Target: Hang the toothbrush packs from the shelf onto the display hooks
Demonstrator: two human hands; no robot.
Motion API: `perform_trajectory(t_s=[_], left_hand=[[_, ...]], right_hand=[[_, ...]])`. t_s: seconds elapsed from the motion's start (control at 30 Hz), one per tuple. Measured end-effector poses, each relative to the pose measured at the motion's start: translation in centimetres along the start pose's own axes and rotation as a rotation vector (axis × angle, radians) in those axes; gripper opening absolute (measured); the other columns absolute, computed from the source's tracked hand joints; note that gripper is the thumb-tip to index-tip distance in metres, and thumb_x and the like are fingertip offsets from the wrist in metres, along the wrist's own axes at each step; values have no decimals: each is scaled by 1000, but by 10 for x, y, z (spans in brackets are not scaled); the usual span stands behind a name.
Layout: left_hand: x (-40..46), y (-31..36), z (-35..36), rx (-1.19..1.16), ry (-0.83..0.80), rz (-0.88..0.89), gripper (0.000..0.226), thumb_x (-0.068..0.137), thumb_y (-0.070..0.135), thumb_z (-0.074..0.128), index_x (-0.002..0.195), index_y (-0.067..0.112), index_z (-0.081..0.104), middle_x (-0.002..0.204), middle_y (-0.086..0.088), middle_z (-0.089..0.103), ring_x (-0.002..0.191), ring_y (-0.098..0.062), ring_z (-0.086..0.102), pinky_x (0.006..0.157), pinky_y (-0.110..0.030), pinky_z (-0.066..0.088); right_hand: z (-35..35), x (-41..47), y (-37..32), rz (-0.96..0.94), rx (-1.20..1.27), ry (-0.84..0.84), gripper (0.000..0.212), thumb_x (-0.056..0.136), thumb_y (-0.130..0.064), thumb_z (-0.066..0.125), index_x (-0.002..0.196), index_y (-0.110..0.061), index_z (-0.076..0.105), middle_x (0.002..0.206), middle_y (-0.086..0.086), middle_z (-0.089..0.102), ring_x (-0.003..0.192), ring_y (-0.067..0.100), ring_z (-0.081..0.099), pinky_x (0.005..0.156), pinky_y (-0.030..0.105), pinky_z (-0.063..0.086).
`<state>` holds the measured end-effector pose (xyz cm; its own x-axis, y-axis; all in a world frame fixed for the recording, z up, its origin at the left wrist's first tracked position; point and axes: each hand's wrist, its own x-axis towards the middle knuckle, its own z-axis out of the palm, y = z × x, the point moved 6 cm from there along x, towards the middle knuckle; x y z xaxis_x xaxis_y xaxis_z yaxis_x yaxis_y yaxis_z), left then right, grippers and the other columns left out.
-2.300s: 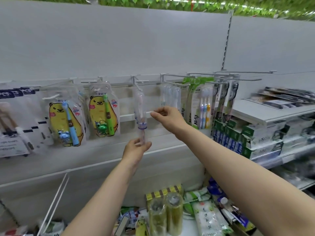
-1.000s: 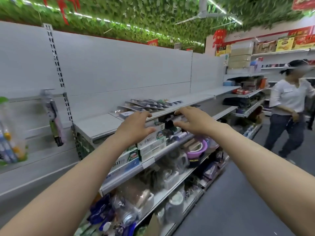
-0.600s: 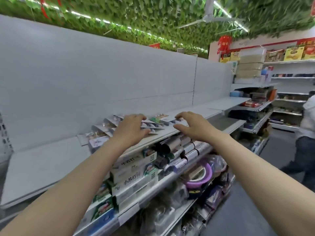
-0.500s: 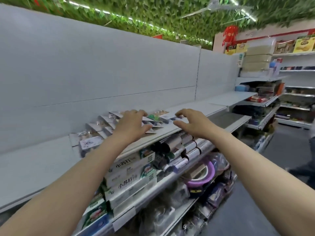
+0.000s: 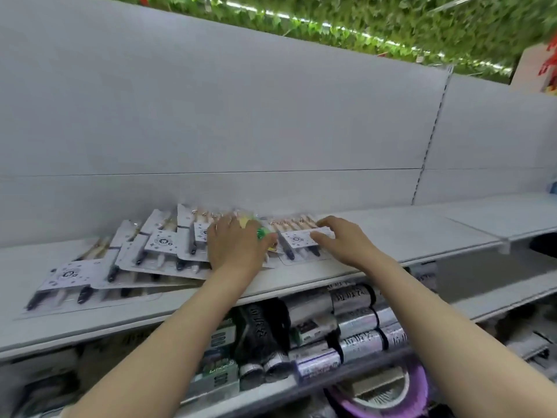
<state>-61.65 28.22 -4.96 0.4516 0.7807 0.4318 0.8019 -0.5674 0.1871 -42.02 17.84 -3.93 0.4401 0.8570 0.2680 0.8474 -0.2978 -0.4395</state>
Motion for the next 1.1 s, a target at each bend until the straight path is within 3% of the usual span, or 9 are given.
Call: perform_trajectory(t_s=[0.13,0.3,0.5,0.6,0.7,0.83,0.93,1.03,1.1], left_hand=[[-5,8,10,153,79,-86,72,89,78,19,134,33,54,147,-3,50,143,-28,33,118,-50,17],[-4,5,15,190,109,-102,74,87,81,19,133,34,54,143,4,54,140,-23,38,115,-48,23],[-4,5,11,177,195,-85,71,88,78,29,126,28,61,129,1,65,126,-24,52,106,-45,34],[-4,5,12,162,225,-85,67,89,75,33,126,26,62,126,0,67,124,-25,54,104,-44,35],[-3,3,13,168,225,-93,67,90,75,31,130,29,59,131,1,64,130,-24,50,105,-43,33],[-4,4,10,130,253,-70,66,90,75,32,129,29,59,124,3,67,122,-22,55,101,-41,35],[-4,2,9,78,264,-79,60,87,75,40,126,33,59,117,6,69,115,-20,57,96,-39,37],[-2,0,8,32,284,-89,51,83,75,49,117,38,59,103,9,69,102,-18,59,88,-36,38],[-3,1,7,34,305,-79,47,81,73,54,112,37,60,95,9,66,95,-18,59,82,-35,38]], right_hand=[[6,25,37,41,23,-44,60,93,-55,59,141,-20,49,141,6,55,130,25,49,102,37,42],[20,36,59,114,48,-112,80,85,-69,59,146,-23,39,142,8,54,131,30,48,104,44,45],[21,40,57,98,286,-83,80,79,-60,72,146,-32,38,141,10,49,130,26,48,104,41,44],[17,38,52,70,392,-25,80,78,-53,79,145,-30,42,143,9,48,133,22,46,102,36,43],[7,39,53,61,479,51,74,80,-44,80,143,-27,46,140,4,54,122,16,52,91,27,41],[-8,45,54,148,530,103,78,81,-38,81,146,-17,43,141,7,52,117,20,52,93,31,42],[-5,51,61,337,647,-38,67,84,-31,80,137,-3,50,117,13,60,112,30,60,92,38,48],[7,50,77,453,811,-154,53,72,-32,89,103,4,65,76,14,66,72,28,62,78,39,54],[14,49,87,486,998,-95,42,77,-20,85,105,7,68,83,20,73,72,28,67,81,43,59]])
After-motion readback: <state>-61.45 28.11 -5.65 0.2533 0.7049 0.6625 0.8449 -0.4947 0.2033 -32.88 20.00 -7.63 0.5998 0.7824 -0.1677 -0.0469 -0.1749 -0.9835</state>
